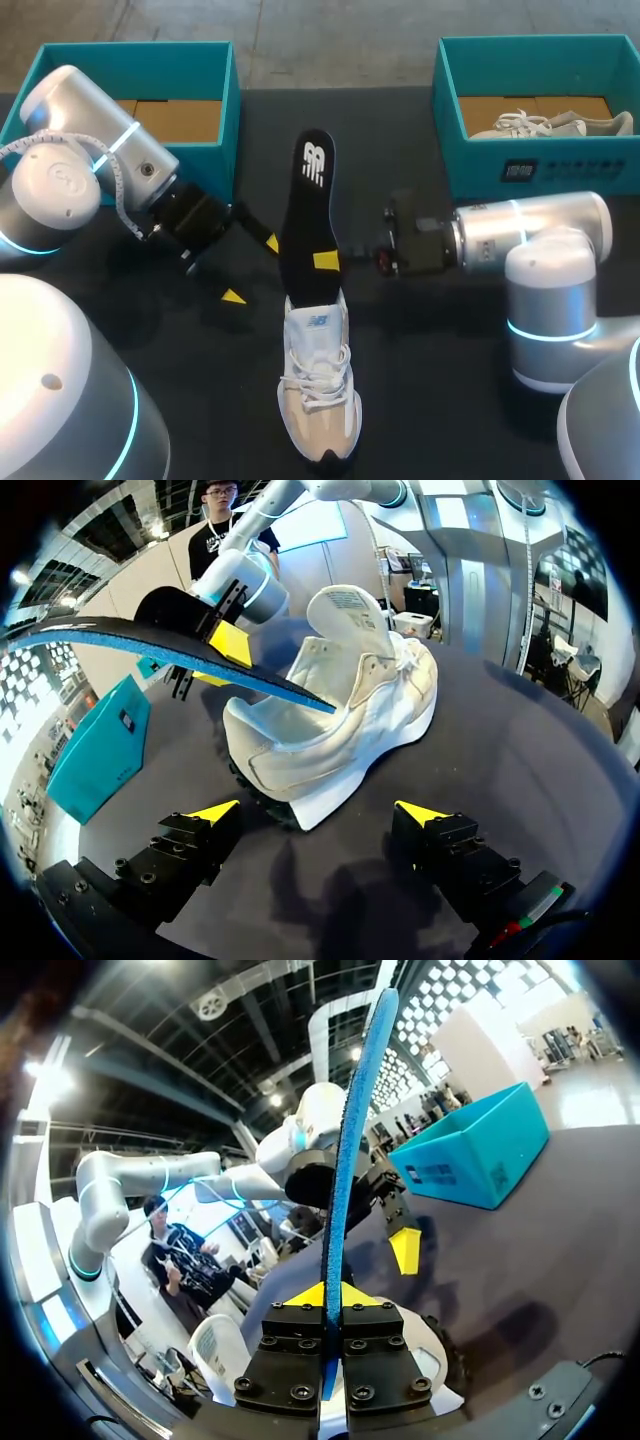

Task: Take the shoe out of the shoebox, open the shoe tongue, remove and reinsert the insole, then place the shoe into the shoebox

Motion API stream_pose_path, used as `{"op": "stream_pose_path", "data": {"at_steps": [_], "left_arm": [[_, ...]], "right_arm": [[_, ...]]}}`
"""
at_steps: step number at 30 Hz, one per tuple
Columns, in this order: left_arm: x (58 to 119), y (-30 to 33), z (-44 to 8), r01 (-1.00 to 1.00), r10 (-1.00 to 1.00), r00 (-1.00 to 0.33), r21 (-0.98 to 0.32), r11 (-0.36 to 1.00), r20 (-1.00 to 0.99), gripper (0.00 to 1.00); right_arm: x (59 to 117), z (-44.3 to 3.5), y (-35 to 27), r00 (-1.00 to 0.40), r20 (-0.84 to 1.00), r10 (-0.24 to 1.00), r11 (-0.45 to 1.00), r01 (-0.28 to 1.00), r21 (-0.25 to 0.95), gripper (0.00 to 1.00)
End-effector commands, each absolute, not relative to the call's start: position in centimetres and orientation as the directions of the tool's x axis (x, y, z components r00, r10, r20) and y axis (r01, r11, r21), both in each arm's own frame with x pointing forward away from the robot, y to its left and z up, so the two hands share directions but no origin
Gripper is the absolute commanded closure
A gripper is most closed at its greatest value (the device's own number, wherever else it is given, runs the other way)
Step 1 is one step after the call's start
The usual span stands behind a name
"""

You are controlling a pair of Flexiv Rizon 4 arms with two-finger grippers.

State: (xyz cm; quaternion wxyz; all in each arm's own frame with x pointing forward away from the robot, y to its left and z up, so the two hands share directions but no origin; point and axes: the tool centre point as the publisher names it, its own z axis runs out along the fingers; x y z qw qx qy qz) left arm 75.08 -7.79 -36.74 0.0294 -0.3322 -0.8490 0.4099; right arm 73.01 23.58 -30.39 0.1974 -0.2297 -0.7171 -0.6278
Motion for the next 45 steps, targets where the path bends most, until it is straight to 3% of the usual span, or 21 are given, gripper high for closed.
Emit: {"op": "stream_pose_path", "data": {"at_steps": [1,45], "left_arm": [[75.1,-7.9,-36.7,0.541,0.59,-0.777,-0.713,0.446,-0.22,0.0],[75.1,-7.9,-36.7,0.541,0.59,-0.777,-0.713,0.446,-0.22,0.0]], "right_arm": [[72.7,-30.3,23.4,-0.817,0.57,0.087,0.103,0.577,0.81,1.0],[71.6,-31.7,23.9,-0.795,0.601,0.081,0.082,0.606,0.791,1.0]]}}
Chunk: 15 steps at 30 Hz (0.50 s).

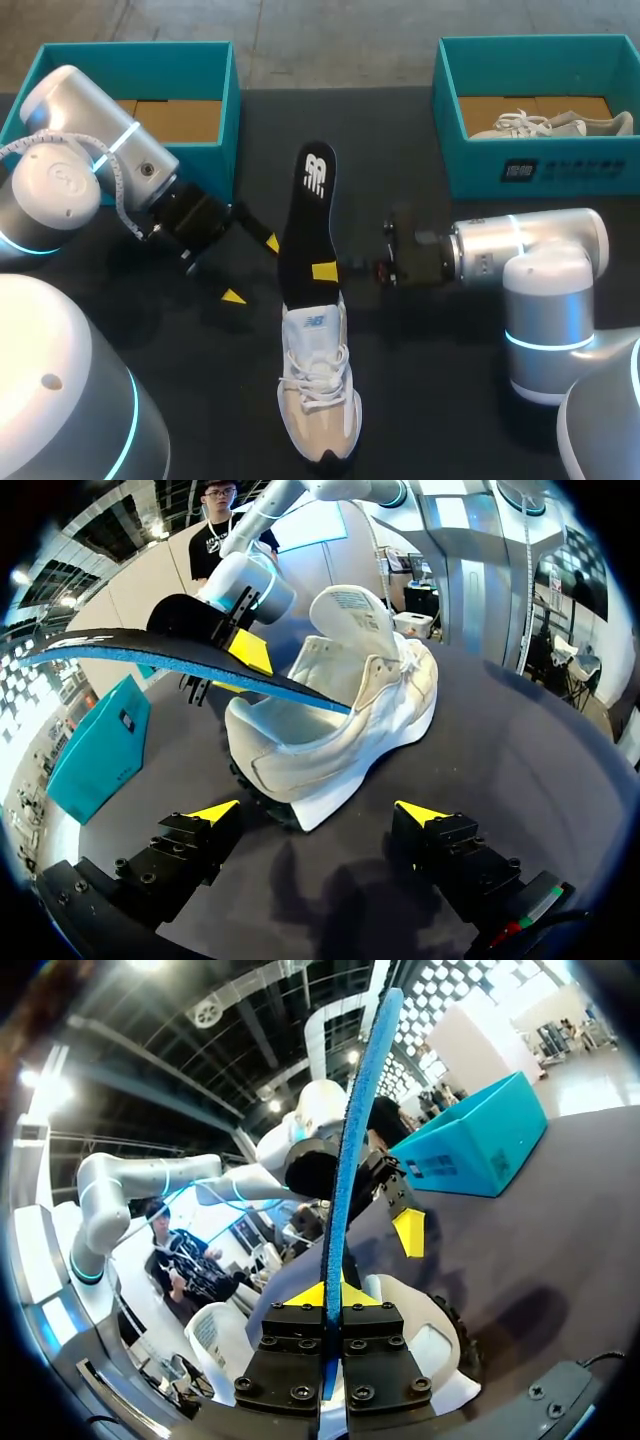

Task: Take the shoe out of the shoebox, open the shoe tongue, remove and reinsert the insole, then place the shoe into the shoebox

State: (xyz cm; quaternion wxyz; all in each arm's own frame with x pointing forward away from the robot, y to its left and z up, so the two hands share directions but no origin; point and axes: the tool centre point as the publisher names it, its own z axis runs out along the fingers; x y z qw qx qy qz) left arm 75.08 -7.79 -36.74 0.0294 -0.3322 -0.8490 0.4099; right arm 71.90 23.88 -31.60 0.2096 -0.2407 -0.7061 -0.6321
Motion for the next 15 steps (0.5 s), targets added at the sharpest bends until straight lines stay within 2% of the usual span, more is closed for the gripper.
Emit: {"op": "stream_pose_path", "data": {"at_steps": [1,15], "left_arm": [[75.09,-7.89,-36.75,0.541,0.59,-0.777,-0.713,0.446,-0.22,0.0],[75.09,-7.89,-36.75,0.541,0.59,-0.777,-0.713,0.446,-0.22,0.0]], "right_arm": [[71.57,-31.68,23.89,-0.795,0.601,0.082,0.081,0.607,0.791,1.0],[71.24,-31.93,23.61,-0.779,0.62,0.091,0.089,0.627,0.774,1.0]]}}
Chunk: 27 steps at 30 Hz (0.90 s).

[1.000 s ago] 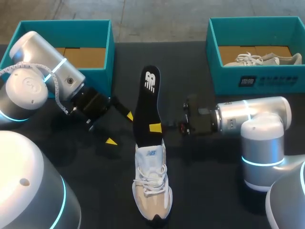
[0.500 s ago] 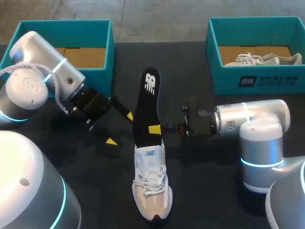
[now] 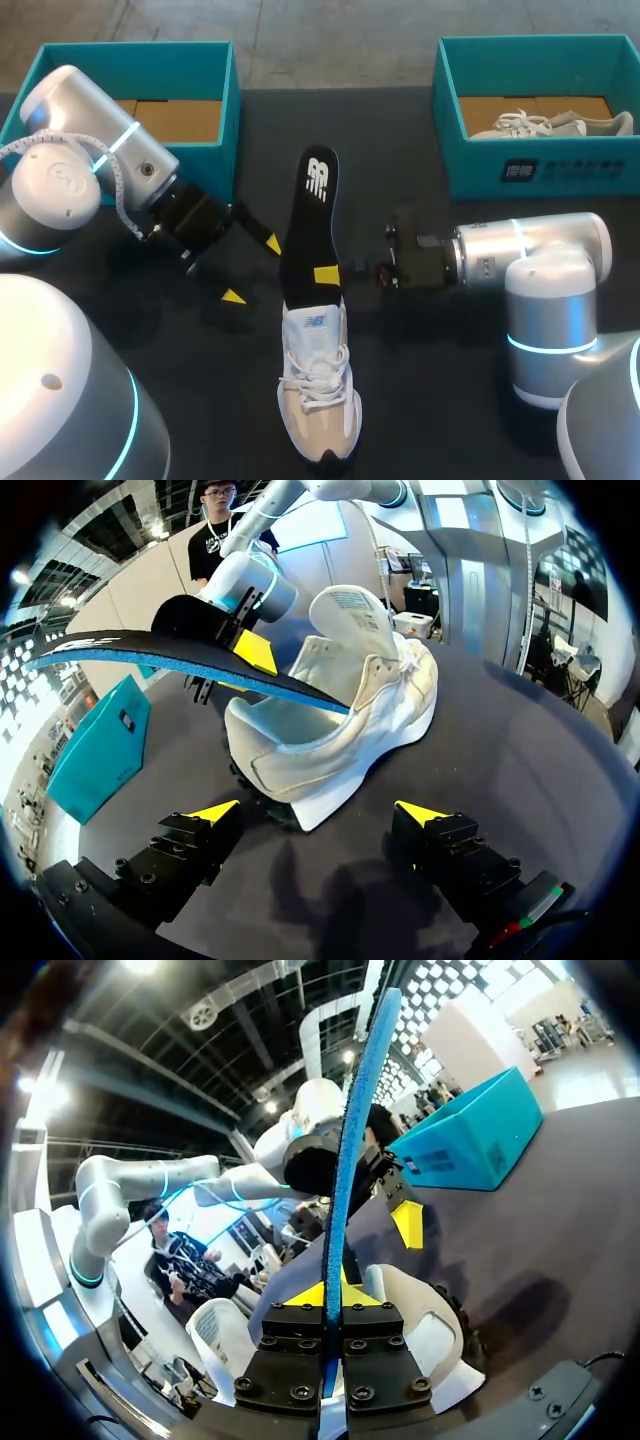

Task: Take the shoe out of the shoebox, open the shoe tongue, remove and reinsert the insole, then place the shoe into the shoebox

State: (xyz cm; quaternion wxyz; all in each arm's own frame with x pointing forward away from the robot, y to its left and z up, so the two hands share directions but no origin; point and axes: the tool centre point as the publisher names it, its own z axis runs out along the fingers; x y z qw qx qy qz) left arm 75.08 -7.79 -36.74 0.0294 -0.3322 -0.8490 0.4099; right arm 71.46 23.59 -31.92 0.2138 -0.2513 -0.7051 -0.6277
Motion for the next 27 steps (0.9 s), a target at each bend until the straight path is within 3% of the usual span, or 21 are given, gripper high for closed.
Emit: {"op": "stream_pose_path", "data": {"at_steps": [1,27], "left_arm": [[75.09,-7.89,-36.75,0.541,0.59,-0.777,-0.713,0.446,-0.22,0.0],[75.09,-7.89,-36.75,0.541,0.59,-0.777,-0.713,0.446,-0.22,0.0]], "right_arm": [[71.22,-31.96,23.61,-0.778,0.621,0.092,0.089,0.628,0.773,1.0],[70.83,-32.3,23.62,-0.746,0.664,0.061,0.136,0.665,0.734,1.0]]}}
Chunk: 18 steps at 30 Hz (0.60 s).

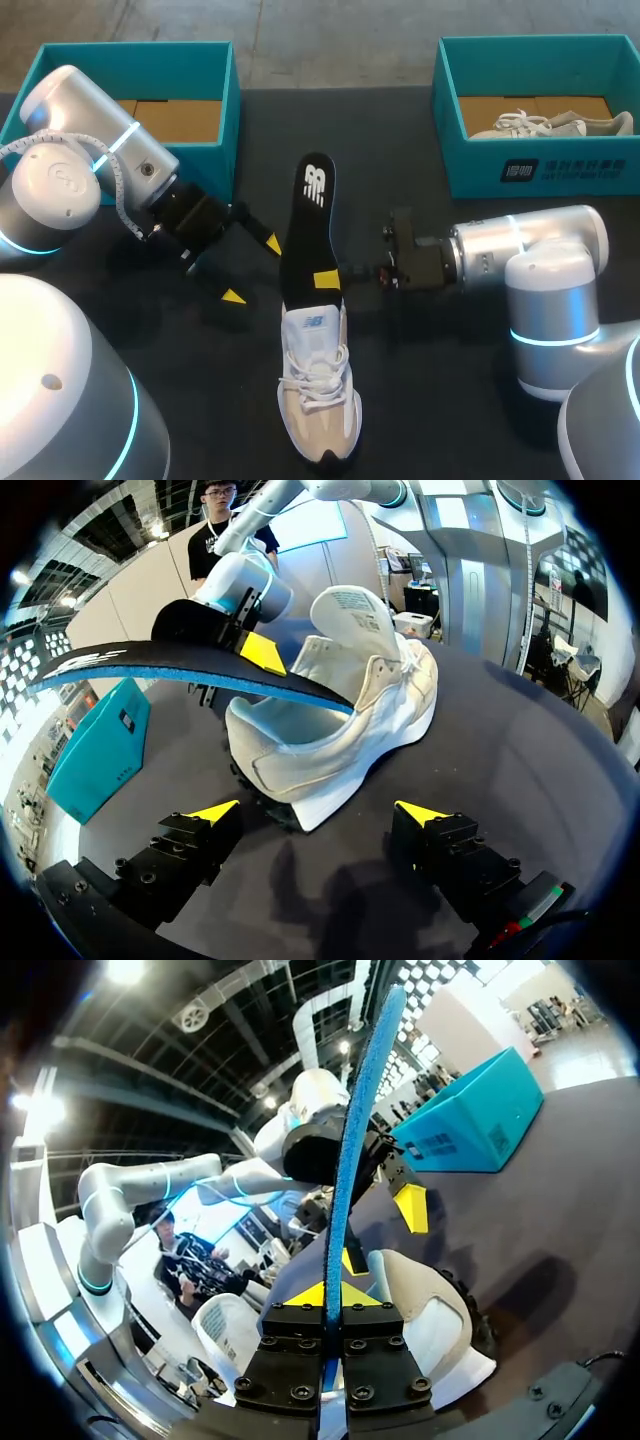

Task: Take the shoe out of the shoebox, open the shoe tongue, remove and reinsert the insole, then place the shoe into the shoebox

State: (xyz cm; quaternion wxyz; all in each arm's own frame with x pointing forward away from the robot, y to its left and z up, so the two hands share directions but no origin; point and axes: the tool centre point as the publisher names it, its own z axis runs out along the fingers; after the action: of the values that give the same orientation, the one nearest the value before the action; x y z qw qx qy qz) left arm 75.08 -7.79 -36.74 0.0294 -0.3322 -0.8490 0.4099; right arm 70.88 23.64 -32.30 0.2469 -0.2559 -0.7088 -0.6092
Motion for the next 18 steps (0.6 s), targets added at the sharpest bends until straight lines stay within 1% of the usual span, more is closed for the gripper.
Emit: {"op": "stream_pose_path", "data": {"at_steps": [1,18], "left_arm": [[75.09,-7.89,-36.75,0.541,0.59,-0.777,-0.713,0.446,-0.22,0.0],[75.09,-7.89,-36.75,0.541,0.59,-0.777,-0.713,0.446,-0.22,0.0]], "right_arm": [[70.78,-32.31,23.58,-0.745,0.664,0.061,0.138,0.665,0.734,1.0],[70.23,-33.15,23.67,-0.728,0.684,0.033,0.155,0.68,0.716,1.0]]}}
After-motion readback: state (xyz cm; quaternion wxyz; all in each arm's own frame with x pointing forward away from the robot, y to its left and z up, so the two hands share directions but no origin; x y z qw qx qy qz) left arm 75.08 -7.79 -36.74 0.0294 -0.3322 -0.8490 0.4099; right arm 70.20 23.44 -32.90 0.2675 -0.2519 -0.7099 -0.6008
